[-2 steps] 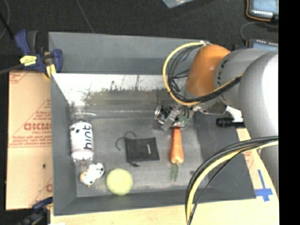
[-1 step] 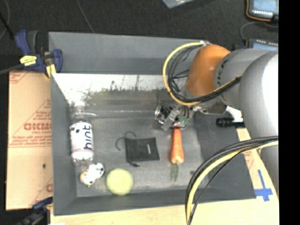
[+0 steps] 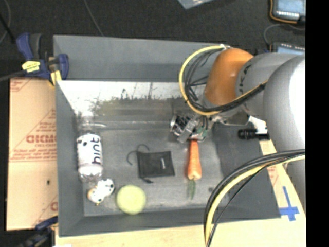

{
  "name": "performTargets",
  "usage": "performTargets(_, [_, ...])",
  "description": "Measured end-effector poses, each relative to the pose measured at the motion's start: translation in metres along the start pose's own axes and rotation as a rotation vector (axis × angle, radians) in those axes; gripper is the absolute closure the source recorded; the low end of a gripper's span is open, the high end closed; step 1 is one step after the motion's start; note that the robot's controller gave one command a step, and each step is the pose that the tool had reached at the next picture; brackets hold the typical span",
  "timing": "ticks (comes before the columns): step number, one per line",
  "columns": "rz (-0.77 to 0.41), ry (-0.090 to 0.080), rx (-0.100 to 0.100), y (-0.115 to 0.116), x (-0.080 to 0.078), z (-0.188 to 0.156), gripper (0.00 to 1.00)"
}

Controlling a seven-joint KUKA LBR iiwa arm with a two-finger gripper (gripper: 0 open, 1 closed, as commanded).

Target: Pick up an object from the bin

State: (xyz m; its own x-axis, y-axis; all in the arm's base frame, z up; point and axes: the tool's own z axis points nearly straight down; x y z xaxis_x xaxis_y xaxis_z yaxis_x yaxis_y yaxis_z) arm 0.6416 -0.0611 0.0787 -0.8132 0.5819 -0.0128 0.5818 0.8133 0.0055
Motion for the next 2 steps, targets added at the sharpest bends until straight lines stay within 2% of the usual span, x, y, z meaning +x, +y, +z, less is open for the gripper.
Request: performTargets(2, [0.000,0.002,0.000,0.000,0.000,-0.029,1.00])
